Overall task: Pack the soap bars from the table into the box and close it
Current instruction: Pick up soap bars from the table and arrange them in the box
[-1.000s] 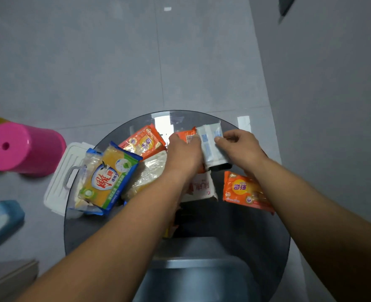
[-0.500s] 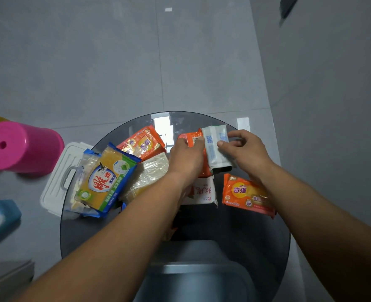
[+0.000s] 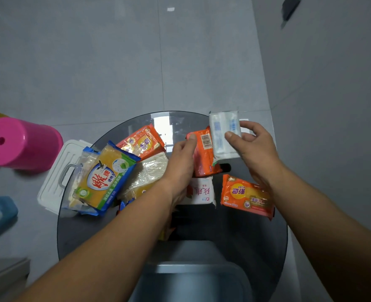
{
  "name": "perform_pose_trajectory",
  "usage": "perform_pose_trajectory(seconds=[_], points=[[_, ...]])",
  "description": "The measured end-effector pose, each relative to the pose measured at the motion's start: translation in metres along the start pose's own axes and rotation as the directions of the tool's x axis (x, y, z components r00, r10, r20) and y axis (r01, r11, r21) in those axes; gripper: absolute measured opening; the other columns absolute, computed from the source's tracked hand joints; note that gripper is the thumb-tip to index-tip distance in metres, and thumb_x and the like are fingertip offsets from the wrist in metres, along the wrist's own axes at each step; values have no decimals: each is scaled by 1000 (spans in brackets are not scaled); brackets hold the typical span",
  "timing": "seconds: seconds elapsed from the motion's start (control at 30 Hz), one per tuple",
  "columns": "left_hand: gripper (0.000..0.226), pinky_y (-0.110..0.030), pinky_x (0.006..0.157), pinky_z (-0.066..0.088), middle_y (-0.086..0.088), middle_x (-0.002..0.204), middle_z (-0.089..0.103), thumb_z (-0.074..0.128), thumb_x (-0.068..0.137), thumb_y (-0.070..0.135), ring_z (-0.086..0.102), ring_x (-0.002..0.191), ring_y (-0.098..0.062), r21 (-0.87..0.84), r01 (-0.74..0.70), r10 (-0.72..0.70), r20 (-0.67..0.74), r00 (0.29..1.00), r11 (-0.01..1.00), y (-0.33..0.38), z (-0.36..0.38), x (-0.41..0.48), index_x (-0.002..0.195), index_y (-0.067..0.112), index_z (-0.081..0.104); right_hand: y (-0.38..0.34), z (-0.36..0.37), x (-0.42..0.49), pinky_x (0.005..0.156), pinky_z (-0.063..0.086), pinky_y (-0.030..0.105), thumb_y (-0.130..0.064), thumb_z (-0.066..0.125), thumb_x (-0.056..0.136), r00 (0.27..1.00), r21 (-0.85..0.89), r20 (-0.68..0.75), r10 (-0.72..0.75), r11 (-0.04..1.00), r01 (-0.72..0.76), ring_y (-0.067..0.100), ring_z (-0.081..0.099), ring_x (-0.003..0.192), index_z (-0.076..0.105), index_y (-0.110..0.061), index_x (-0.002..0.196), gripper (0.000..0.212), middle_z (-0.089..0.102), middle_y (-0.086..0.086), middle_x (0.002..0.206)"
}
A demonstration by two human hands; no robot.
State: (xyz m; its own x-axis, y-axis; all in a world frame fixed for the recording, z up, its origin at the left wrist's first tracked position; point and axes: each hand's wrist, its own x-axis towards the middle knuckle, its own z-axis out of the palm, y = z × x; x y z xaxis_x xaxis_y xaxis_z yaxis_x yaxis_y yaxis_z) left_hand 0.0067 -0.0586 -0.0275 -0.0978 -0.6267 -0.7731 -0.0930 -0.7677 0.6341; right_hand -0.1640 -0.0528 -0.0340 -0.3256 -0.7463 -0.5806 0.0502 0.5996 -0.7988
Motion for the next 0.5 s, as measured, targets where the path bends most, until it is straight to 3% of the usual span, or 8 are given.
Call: perform_pose_trajectory(seconds=[0.07, 0.13, 0.27, 0.33, 0.43, 0.5], points=[[59, -27, 70, 52, -1, 114, 76, 42, 96, 65, 75, 96, -8, -16, 22, -22, 4, 1000, 1000, -1, 1, 3, 134, 23, 56, 0, 11, -3, 73, 61, 34, -19, 78, 84, 998, -15, 56, 17, 1000, -16, 16, 77, 87, 55, -18, 126, 47, 77, 2, 102], [60, -30, 68, 57, -5, 114, 76, 44, 96, 63, 75, 100, -19, -16, 49, -49, -18, 999, 999, -1, 3, 5, 136, 20, 55, 2, 22, -5, 71, 62, 33, -16, 80, 82, 994, -83, 107, 17, 997, -9, 19, 76, 86, 57, -13, 124, 47, 76, 5, 102], [43, -19, 48, 54, -2, 95, 72, 48, 103, 45, 74, 71, -9, -15, 76, -76, -19, 997, 997, 5, 3, 8, 126, 9, 54, 8, 26, -4, 72, 63, 30, -21, 78, 84, 995, -188, 98, 5, 982, 14, 20, 73, 91, 66, -11, 120, 40, 70, 9, 106], [28, -20, 44, 53, 1, 86, 69, 51, 103, 40, 70, 63, -7, -16, 90, -90, -18, 996, 996, 8, 4, 9, 116, 15, 52, 10, 21, -2, 66, 62, 25, -25, 75, 87, 993, -236, 121, 15, 972, 14, 18, 72, 89, 67, -15, 123, 39, 69, 9, 109], [34, -34, 63, 62, -5, 94, 73, 60, 99, 35, 74, 77, -18, -31, 161, -162, -33, 986, 986, 13, 7, 11, 122, 12, 49, 10, 13, -2, 59, 57, 16, -26, 69, 92, 979, -268, 204, 19, 963, 37, 12, 72, 87, 65, -20, 130, 39, 69, 6, 112], [56, -42, 80, 62, -13, 119, 68, 70, 92, 33, 72, 96, -28, 67, 145, -139, -90, 986, 987, 17, 7, 17, 135, 11, 40, 9, 8, -2, 62, 56, 14, -30, 64, 95, 972, -293, 232, 25, 955, 46, 8, 69, 89, 63, -23, 133, 38, 69, 2, 113]])
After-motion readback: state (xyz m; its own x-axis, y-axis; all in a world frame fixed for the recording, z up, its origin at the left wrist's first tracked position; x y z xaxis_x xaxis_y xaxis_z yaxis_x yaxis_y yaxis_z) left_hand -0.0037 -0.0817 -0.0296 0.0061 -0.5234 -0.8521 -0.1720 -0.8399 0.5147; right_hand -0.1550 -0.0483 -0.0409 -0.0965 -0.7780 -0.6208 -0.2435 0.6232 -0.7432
